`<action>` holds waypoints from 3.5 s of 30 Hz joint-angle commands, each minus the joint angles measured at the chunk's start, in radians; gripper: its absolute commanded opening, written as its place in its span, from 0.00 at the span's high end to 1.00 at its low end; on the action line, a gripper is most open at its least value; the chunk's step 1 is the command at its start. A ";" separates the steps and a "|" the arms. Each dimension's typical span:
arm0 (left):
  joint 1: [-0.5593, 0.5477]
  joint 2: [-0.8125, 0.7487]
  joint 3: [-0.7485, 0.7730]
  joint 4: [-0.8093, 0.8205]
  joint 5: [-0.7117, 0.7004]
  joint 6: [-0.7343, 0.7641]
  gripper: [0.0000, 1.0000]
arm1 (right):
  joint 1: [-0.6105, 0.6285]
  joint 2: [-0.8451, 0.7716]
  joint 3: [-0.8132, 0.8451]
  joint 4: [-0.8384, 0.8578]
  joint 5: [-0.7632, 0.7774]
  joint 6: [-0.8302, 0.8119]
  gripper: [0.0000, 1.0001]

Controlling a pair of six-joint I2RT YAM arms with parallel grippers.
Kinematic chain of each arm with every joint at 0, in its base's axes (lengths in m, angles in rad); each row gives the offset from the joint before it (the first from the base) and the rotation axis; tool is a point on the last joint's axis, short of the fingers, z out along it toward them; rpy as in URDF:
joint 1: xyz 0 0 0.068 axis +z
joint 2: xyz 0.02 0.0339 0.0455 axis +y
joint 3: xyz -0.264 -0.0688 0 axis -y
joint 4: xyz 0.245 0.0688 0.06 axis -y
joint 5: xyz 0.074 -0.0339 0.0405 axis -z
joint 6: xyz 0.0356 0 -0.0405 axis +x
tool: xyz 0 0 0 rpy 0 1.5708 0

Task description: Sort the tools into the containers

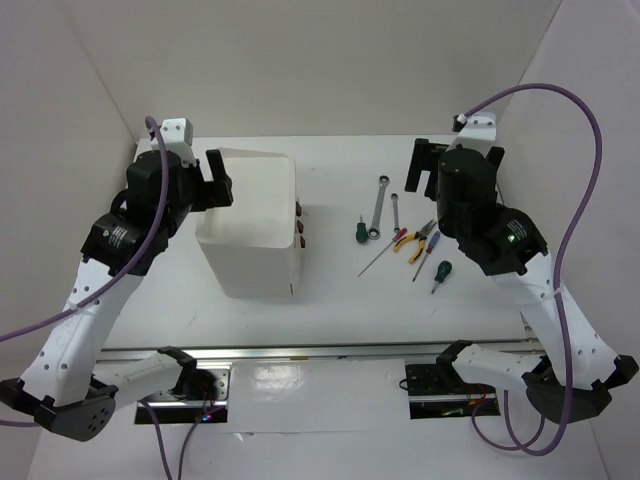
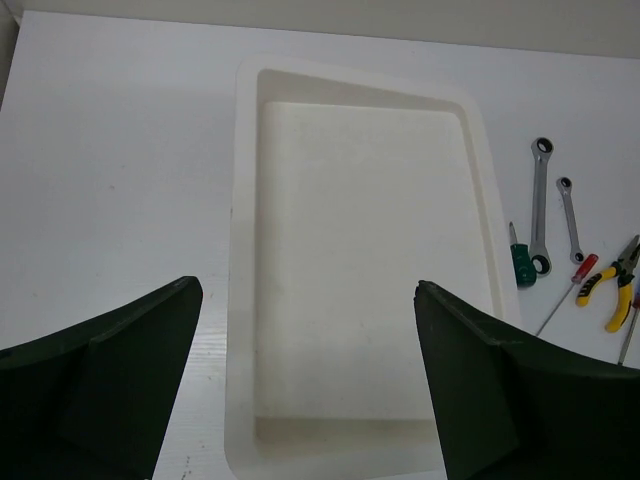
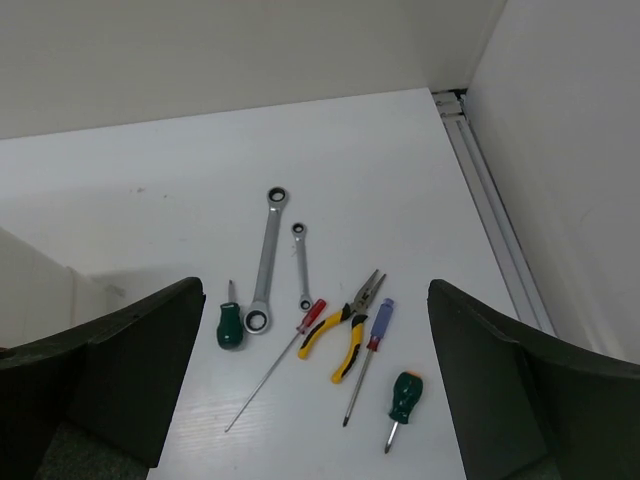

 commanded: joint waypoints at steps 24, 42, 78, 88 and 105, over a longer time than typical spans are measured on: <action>0.098 0.203 -0.044 0.072 -0.051 0.022 0.02 | -0.028 0.067 -0.451 0.567 -0.619 -0.024 0.00; 0.149 0.168 -0.170 0.072 -0.029 -0.033 0.12 | -0.267 0.381 -0.714 1.607 -1.577 0.313 0.13; 0.121 0.141 -0.179 0.081 -0.020 -0.015 0.67 | -0.171 0.830 -0.531 2.046 -1.690 0.616 0.32; 0.121 0.122 -0.188 0.081 -0.029 -0.015 0.85 | -0.161 0.873 -0.504 2.078 -1.690 0.645 0.32; 0.103 0.093 -0.206 0.100 -0.097 0.008 1.00 | -0.152 0.902 -0.504 2.223 -1.690 0.734 0.32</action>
